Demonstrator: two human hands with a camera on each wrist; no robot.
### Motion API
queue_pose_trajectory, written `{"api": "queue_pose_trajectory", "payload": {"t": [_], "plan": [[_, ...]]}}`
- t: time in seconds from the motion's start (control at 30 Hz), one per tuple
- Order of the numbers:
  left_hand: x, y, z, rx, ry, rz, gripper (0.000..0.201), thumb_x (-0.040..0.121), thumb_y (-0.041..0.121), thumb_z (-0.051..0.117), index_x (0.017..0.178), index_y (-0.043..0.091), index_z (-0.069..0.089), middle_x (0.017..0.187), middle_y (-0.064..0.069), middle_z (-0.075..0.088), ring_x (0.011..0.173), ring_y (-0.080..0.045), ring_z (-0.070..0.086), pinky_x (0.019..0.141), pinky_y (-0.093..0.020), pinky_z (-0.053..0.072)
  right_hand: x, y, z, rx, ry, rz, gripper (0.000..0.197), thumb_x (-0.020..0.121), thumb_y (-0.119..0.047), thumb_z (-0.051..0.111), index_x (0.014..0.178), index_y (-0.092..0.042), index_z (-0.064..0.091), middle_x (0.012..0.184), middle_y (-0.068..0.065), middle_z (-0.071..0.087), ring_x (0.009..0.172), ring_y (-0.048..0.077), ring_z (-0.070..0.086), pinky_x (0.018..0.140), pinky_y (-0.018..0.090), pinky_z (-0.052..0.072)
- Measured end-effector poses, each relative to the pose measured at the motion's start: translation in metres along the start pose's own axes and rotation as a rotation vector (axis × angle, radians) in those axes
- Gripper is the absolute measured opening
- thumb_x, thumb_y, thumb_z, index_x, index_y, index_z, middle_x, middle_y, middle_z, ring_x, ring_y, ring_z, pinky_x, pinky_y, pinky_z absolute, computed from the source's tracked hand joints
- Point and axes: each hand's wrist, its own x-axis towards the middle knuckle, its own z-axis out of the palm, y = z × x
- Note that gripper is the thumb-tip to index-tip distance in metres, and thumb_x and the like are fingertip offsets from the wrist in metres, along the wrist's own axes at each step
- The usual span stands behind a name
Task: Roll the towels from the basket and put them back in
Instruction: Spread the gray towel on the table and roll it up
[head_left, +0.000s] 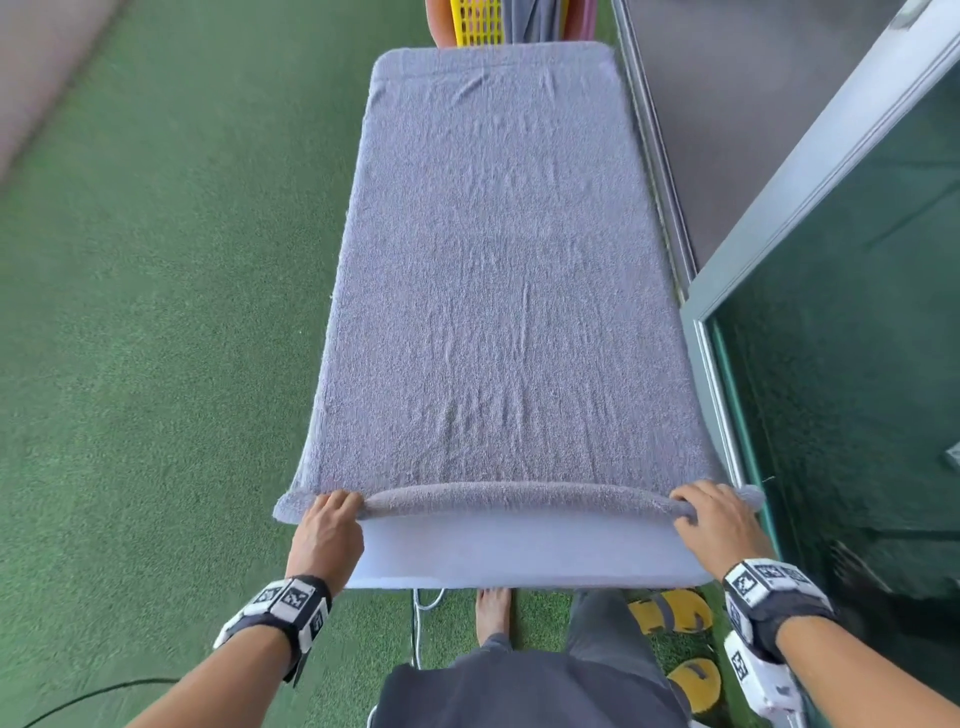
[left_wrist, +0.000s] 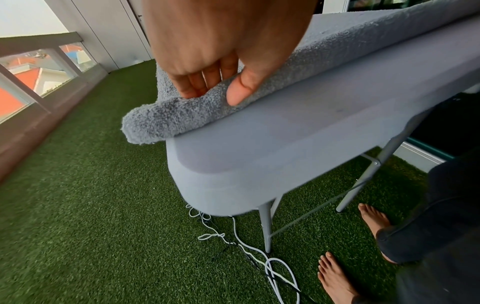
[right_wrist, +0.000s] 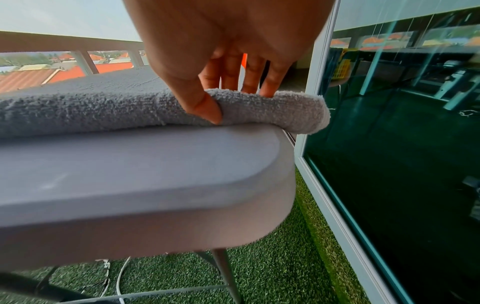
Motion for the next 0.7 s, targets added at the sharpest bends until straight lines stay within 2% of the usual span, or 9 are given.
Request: {"api": "queue_pose_trajectory", "payload": {"t": [0.1,0.2,0.3,0.4,0.47,0.53,0.57,0.63,0.7], "plan": [[-0.02,0.001,0.002,-0.005,0.001,0.007,0.027,0.071,-0.013,0.05,0.076,0.012,0.059,0.073,0.002,0.059,0.064,-0.015,0.046,0.058,-0.027,0.039,-0.018,0.003,0.005,0.019,-0.005,0.025,0.02,0.078,-0.014,0.068,0.091,-0.029,0.063,0.092,-0.012,0.061,0.086,0.009,0.049,0.077,0.027,0.042],[-0.04,-0.002,0.005,-0.006,0.002,0.027,0.023,0.08,0.005,0.04,0.071,0.018,0.057,0.069,0.005,0.057,0.061,-0.014,0.045,0.054,-0.028,0.042,-0.038,0.007,0.012,0.018,-0.018,0.038,0.015,0.076,-0.017,0.069,0.079,-0.03,0.061,0.081,-0.015,0.058,0.08,0.01,0.049,0.07,0.025,0.036],[-0.051,-0.005,0.007,-0.009,-0.038,0.026,0.024,0.081,0.014,0.033,0.068,0.027,0.049,0.064,0.009,0.053,0.057,-0.013,0.043,0.053,-0.025,0.038,-0.053,0.01,0.019,-0.046,-0.07,0.041,0.012,0.086,-0.026,0.058,0.081,-0.037,0.056,0.081,-0.019,0.057,0.083,0.003,0.049,0.08,0.024,0.036],[-0.044,-0.015,0.008,0.036,-0.079,0.012,0.023,0.085,0.016,0.031,0.078,0.03,0.047,0.071,0.007,0.058,0.062,-0.015,0.049,0.059,-0.029,0.043,-0.052,0.006,0.014,-0.05,-0.06,0.034,0.009,0.091,-0.031,0.052,0.09,-0.039,0.048,0.079,-0.016,0.06,0.079,-0.004,0.052,0.093,0.028,0.034],[-0.034,-0.016,0.002,0.06,-0.075,0.002,0.023,0.084,0.013,0.04,0.097,0.021,0.057,0.085,0.003,0.062,0.07,-0.016,0.054,0.065,-0.032,0.049,-0.046,0.009,0.011,0.002,0.008,0.058,0.028,0.086,-0.026,0.063,0.103,-0.039,0.045,0.084,-0.013,0.062,0.079,0.002,0.058,0.094,0.037,0.039],[-0.025,-0.013,-0.005,0.081,-0.072,-0.015,0.028,0.076,0.002,0.057,0.099,0.018,0.058,0.089,0.002,0.06,0.074,-0.016,0.053,0.066,-0.034,0.05,-0.043,0.011,0.008,0.005,0.117,0.053,0.029,0.075,-0.018,0.072,0.098,-0.029,0.057,0.088,-0.011,0.058,0.08,0.013,0.057,0.085,0.042,0.043],[-0.023,-0.012,-0.006,0.094,-0.061,-0.006,0.035,0.069,-0.006,0.062,0.092,0.019,0.055,0.086,0.002,0.058,0.072,-0.016,0.051,0.064,-0.034,0.05,-0.043,0.01,0.008,0.005,0.134,0.036,0.025,0.073,-0.012,0.072,0.088,-0.026,0.058,0.084,-0.01,0.054,0.077,0.015,0.054,0.078,0.039,0.043],[-0.022,-0.009,-0.006,0.079,-0.064,0.03,0.046,0.062,-0.017,0.059,0.084,0.021,0.046,0.078,0.002,0.054,0.064,-0.014,0.046,0.057,-0.033,0.051,-0.045,0.007,0.012,0.041,0.091,-0.004,0.033,0.073,-0.001,0.068,0.074,-0.028,0.049,0.078,-0.012,0.048,0.072,0.011,0.049,0.069,0.028,0.039],[-0.024,-0.007,-0.002,0.079,-0.061,0.044,0.047,0.056,-0.018,0.058,0.086,0.017,0.049,0.08,0.0,0.054,0.067,-0.013,0.042,0.059,-0.029,0.051,-0.048,0.004,0.019,0.025,0.022,-0.027,0.034,0.074,-0.007,0.067,0.079,-0.031,0.044,0.084,-0.015,0.045,0.078,0.007,0.047,0.071,0.024,0.038]]}}
